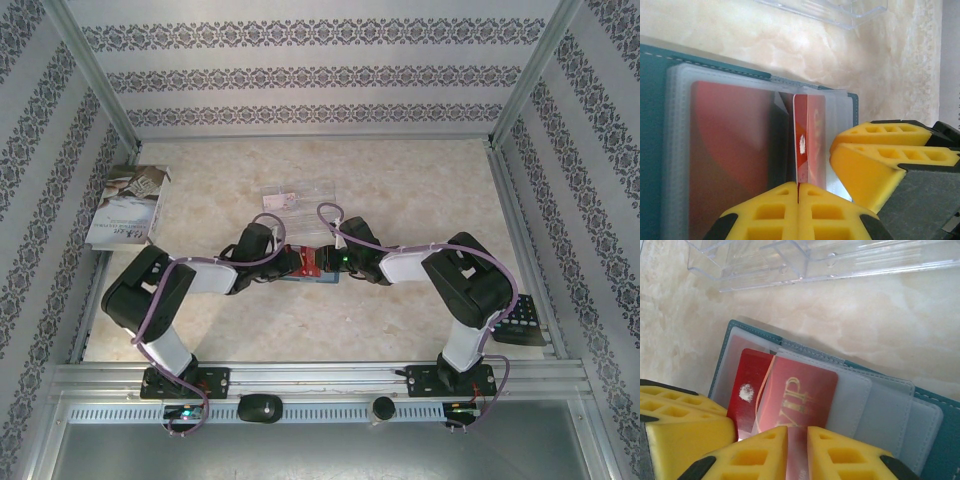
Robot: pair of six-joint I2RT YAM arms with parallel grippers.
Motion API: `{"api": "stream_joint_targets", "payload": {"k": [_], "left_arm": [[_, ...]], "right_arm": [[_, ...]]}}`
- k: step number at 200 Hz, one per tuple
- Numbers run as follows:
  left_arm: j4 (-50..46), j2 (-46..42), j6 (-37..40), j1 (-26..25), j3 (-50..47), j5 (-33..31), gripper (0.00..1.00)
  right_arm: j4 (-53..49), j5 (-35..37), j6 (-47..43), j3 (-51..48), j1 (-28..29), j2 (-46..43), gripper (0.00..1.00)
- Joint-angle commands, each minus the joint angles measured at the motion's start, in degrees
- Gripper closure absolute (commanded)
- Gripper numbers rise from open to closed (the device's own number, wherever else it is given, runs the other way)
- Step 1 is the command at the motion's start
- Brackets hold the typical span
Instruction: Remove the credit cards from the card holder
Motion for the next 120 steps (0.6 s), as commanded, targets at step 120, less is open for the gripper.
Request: {"api": "stream_joint_targets", "payload": {"k": [120], "left_arm": [[1.8, -8.4, 3.5, 5.5, -5.1, 4.0, 1.00]], "right_arm": [[-9.4, 5.5, 0.6, -1.4, -0.8, -0.3, 0.75]]}}
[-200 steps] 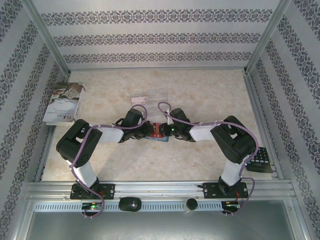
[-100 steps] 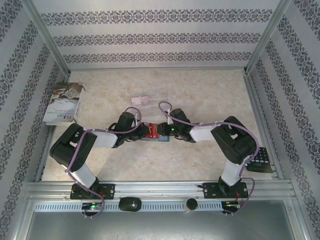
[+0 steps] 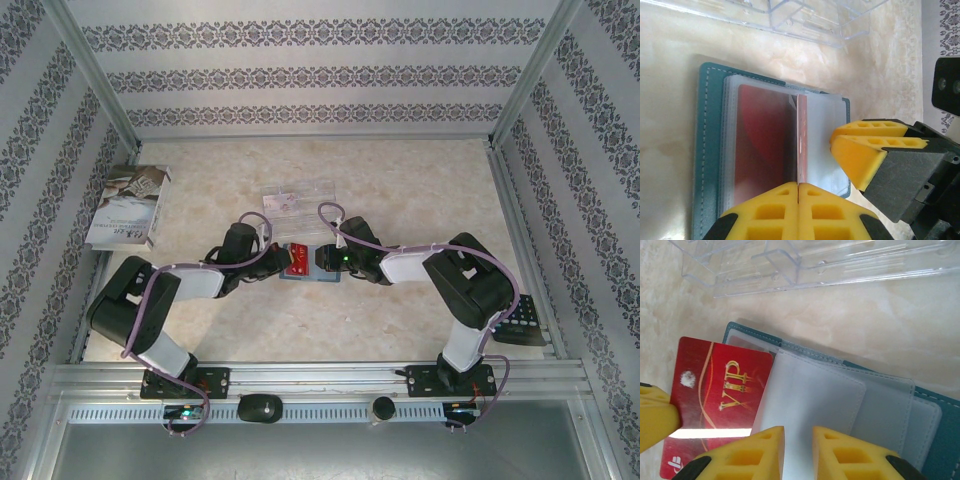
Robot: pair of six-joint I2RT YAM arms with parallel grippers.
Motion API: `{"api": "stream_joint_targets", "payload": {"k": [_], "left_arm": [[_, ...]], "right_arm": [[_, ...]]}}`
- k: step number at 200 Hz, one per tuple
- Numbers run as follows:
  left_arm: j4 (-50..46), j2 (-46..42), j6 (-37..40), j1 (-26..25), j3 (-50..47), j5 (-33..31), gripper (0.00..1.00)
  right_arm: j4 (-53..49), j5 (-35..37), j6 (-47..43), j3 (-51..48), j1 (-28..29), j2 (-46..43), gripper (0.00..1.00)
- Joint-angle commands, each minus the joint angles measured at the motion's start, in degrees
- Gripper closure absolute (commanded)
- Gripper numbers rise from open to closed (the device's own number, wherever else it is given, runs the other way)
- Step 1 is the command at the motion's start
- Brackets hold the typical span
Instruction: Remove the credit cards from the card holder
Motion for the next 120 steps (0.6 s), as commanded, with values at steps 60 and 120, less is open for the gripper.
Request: {"api": "stream_joint_targets", "payload": {"k": [60, 120], "left_arm": [[1.4, -5.9, 2.8, 2.4, -2.0, 3.3, 1.00], [10.9, -9.6, 1.6, 3.6, -4.0, 8.0, 1.00]], "right_arm": [[-9.7, 1.4, -3.1, 1.2, -0.8, -6.1, 0.70], [-8.7, -10.9, -7.5, 3.2, -2.0, -11.9, 0.65]]}}
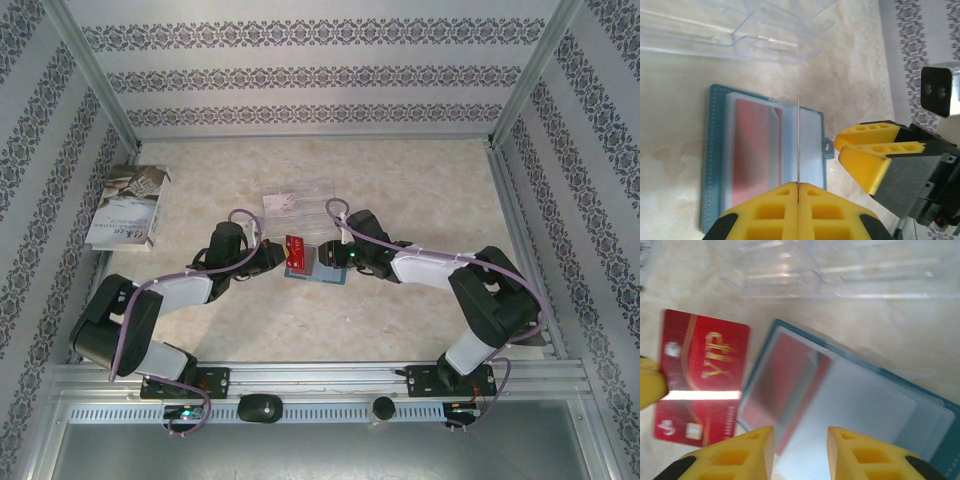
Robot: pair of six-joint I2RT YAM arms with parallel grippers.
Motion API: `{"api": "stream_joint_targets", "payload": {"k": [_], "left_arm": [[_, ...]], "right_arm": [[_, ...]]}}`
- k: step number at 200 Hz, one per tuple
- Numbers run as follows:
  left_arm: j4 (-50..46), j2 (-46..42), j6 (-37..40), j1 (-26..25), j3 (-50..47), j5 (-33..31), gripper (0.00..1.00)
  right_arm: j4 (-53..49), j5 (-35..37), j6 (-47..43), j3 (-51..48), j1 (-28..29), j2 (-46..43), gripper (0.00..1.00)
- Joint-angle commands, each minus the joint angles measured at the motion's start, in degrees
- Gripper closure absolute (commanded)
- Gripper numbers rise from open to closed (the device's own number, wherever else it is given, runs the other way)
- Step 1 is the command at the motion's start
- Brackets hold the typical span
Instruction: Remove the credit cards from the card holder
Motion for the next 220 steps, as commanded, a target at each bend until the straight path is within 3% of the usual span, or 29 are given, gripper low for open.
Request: {"api": "stream_joint_targets", "payload": {"k": [1, 35, 83, 108, 152, 185, 191, 209, 220], "left_arm": [[8.9, -1.7, -0.1, 1.0, -1.2, 4.1, 1.00], [19.5, -1.0, -3.7, 1.2, -1.6, 9.6, 1.00], [33.5, 2.4, -9.8, 1.4, -2.3, 14.2, 1.00], [35.0, 3.2, -10.7, 1.6, -2.3, 14.9, 1.00], [31.5, 2.0, -9.8, 1.6, -2.0, 13.8, 1.00], [30.8, 1.5, -10.8, 1.7, -1.8, 12.8, 1.00], [31.1, 1.3, -11.3, 1.7, -1.8, 12.4, 0.94], [33.4, 0.5, -13.1, 1.7, -2.6, 10.5, 0.63], [33.7, -0.5, -13.5, 1.7, -2.8, 8.8, 0.55]], "right_arm": [[1.0, -8.4, -2.3, 1.9, -1.3, -2.1, 0.65], [9.1, -21.6, 1.2, 1.7, -3.2, -1.8, 0.62], [17.2, -28.3, 7.3, 0.8, -5.1, -0.5, 0.59], [23.0, -31.0, 10.8, -0.3, -6.1, -0.2, 0.59], [23.3, -31.5, 11.6, 0.0, -6.1, 0.1, 0.69], [24.4, -30.3, 12.5, -0.2, -5.6, 0.5, 0.93], [25.1, -29.9, 12.9, -0.3, -5.3, 0.7, 0.97], [26.8, -27.6, 14.1, -0.4, -4.6, 0.5, 1.00], [28.7, -25.2, 15.3, -0.6, -4.1, 0.2, 1.00]]}}
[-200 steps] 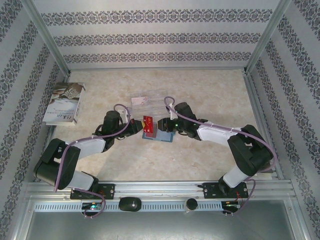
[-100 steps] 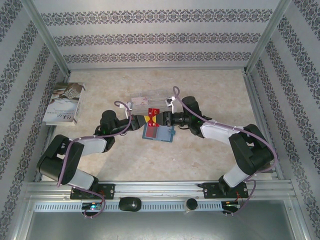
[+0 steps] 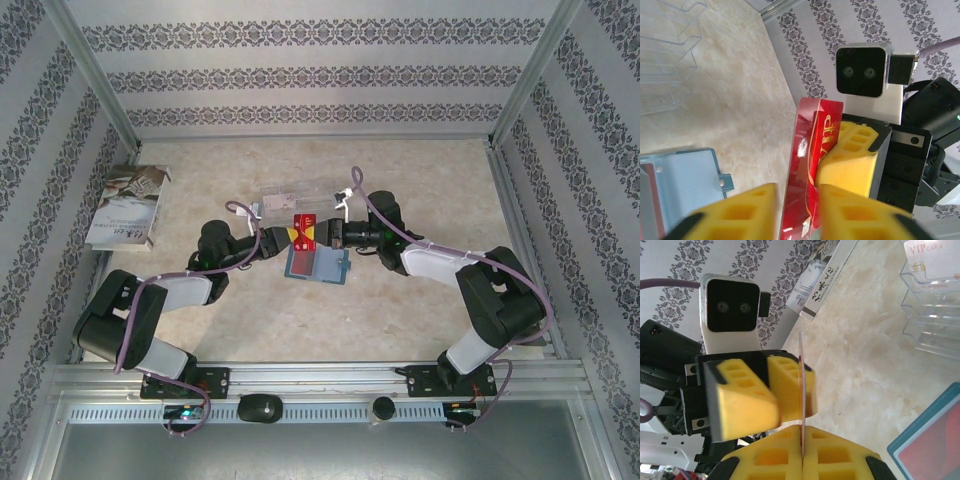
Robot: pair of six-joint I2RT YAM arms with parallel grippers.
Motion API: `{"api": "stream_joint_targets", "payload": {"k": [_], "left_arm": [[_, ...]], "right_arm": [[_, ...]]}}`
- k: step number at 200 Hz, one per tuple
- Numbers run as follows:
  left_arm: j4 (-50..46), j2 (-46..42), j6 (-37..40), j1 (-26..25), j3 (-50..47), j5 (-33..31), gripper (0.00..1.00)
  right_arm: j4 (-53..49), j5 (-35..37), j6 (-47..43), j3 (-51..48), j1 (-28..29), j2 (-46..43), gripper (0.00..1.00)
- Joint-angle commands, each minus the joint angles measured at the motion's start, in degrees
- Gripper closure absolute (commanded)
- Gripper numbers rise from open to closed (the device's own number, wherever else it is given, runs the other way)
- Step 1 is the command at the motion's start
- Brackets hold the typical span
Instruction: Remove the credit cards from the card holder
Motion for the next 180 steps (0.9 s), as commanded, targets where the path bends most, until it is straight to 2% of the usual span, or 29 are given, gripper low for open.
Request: {"api": "stream_joint_targets", "payload": {"k": [1, 22, 49, 71, 82, 129, 180], "left_arm": [[5.1, -2.8, -2.2, 0.3, -0.9, -2.8, 0.55], [7.2, -4.5, -3.4, 0.4, -1.9, -8.0, 0.48], [15.9, -3.6, -6.9, 0.5, -2.3, -13.3, 0.45], [22.1, -1.4, -10.1, 0.4, -2.6, -17.0, 0.45], [25.5, -0.1, -11.7, 0.4, -2.6, -18.2, 0.45], [25.5, -2.1, -10.2, 0.2, -0.9, -19.8, 0.46], [25.6, -2.5, -9.8, 0.2, 0.3, -19.8, 0.55]], "right_arm": [[5.4, 3.9, 2.5, -0.8, 1.0, 0.2, 1.00], [9.1, 13.0, 5.2, -1.2, 2.4, -1.4, 1.00], [14.9, 30.5, 8.0, -1.6, 5.5, -3.7, 1.00], [20.1, 40.0, 12.2, -0.6, 7.0, -3.7, 1.00], [22.9, 41.6, 14.2, 0.9, 7.6, -3.0, 1.00], [29.5, 41.1, 21.0, 6.6, 10.4, 2.6, 1.00], [31.5, 40.1, 23.4, 6.7, 11.9, 4.1, 1.00]]}}
